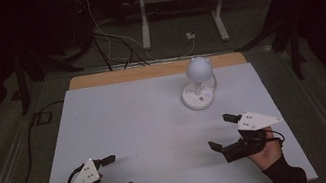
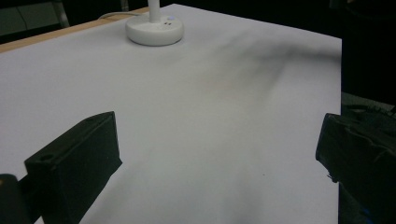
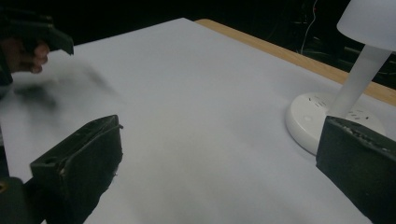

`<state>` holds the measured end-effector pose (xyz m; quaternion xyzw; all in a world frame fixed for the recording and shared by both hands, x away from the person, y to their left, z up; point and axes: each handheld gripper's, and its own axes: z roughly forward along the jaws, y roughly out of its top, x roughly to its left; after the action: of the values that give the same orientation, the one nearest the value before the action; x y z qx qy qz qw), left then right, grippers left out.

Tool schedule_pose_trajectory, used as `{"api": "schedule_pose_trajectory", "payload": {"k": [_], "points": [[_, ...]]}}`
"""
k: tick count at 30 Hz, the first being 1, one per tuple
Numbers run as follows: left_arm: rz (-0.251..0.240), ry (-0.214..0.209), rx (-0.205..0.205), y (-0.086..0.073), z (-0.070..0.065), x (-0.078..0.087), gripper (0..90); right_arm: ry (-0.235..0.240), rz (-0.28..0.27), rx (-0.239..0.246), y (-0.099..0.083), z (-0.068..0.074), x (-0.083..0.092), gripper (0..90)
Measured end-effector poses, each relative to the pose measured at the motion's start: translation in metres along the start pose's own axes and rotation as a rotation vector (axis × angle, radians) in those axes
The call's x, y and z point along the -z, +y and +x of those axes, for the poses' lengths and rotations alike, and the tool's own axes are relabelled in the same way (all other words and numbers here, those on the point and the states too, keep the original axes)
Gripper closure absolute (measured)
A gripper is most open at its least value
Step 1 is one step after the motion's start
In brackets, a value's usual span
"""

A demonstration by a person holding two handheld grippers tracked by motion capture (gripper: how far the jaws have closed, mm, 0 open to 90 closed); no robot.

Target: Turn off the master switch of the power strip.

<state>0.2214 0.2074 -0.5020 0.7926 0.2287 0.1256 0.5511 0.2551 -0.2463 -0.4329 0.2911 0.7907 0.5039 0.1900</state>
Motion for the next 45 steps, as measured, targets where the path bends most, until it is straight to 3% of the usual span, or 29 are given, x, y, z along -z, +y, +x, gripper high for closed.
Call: {"api": "schedule_pose_trajectory", "payload": {"k": [8,30,45], "points": [[0.001,0.0,0.002,0.0,0.0,0.0,0.4,-0.017,-0.003,0.002,0.008,-0.008,-0.003,0.0],[0.0,-0.003,0.005,0.0,0.0,0.0,0.4,-0.071,-0.001,-0.049,0.029,-0.044,-0.023,0.0],[0.0,-0.004,0.005,0.0,0.0,0.0,0.4,-0.15,0.011,-0.072,0.035,-0.066,-0.043,0.0]]}}
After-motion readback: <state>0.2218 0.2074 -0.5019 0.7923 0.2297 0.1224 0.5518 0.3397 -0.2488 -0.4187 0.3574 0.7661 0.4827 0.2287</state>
